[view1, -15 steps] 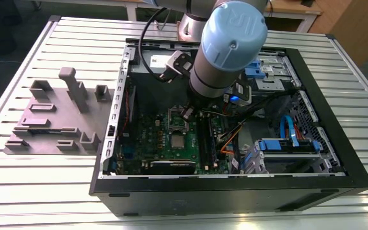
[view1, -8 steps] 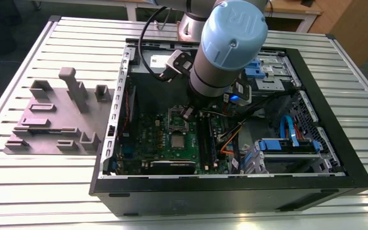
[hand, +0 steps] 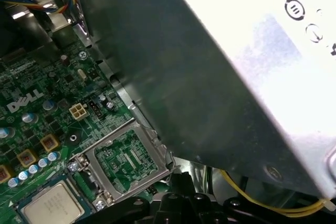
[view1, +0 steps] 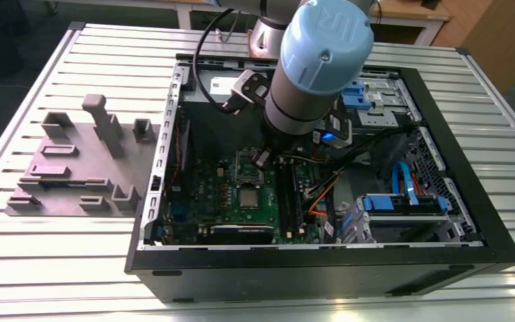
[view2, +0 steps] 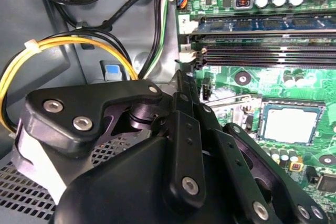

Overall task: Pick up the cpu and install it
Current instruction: 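Close the cpu cover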

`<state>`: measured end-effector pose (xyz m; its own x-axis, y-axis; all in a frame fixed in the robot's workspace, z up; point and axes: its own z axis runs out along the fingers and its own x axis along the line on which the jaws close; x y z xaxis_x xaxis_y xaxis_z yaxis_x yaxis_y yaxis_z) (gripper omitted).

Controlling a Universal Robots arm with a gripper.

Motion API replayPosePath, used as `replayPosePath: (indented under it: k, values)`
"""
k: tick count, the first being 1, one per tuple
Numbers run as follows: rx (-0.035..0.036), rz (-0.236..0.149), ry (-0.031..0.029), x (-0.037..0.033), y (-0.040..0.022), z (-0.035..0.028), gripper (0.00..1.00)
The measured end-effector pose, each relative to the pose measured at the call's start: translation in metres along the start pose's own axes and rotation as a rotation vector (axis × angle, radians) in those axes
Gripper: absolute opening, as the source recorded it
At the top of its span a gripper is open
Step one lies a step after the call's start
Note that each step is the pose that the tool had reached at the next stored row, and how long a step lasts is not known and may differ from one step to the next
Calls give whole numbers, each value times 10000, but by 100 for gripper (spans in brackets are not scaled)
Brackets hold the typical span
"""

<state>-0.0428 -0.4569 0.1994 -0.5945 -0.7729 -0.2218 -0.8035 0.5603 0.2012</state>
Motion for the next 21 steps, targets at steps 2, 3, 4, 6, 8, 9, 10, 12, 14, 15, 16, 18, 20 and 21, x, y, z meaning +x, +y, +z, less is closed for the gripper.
replayPosePath:
  k: [2, 3, 4, 6, 8, 9, 10, 12, 14, 15, 16, 18, 20, 21]
  values:
    - [6, 2, 10, 0, 3, -9, 11]
    - [6, 2, 9, -2, 6, -16, 11]
    - [6, 2, 7, -3, 8, -23, 11]
    - [5, 2, 8, -5, 14, -41, 11]
    - [5, 2, 7, -6, 20, -52, 11]
    - [5, 2, 7, -6, 23, -57, 11]
    - [5, 1, 6, -6, 25, -61, 11]
    - [4, 1, 5, -4, 31, -68, 11]
    - [6, 2, 6, -1, 36, -71, 11]
    - [7, 2, 9, 0, 39, -73, 11]
    - [8, 1, 12, 0, 41, -76, 11]
    - [10, 1, 15, 2, 48, -85, 11]
    - [14, 1, 18, 3, 53, -89, 11]
    - [18, 1, 24, 3, 54, -91, 11]
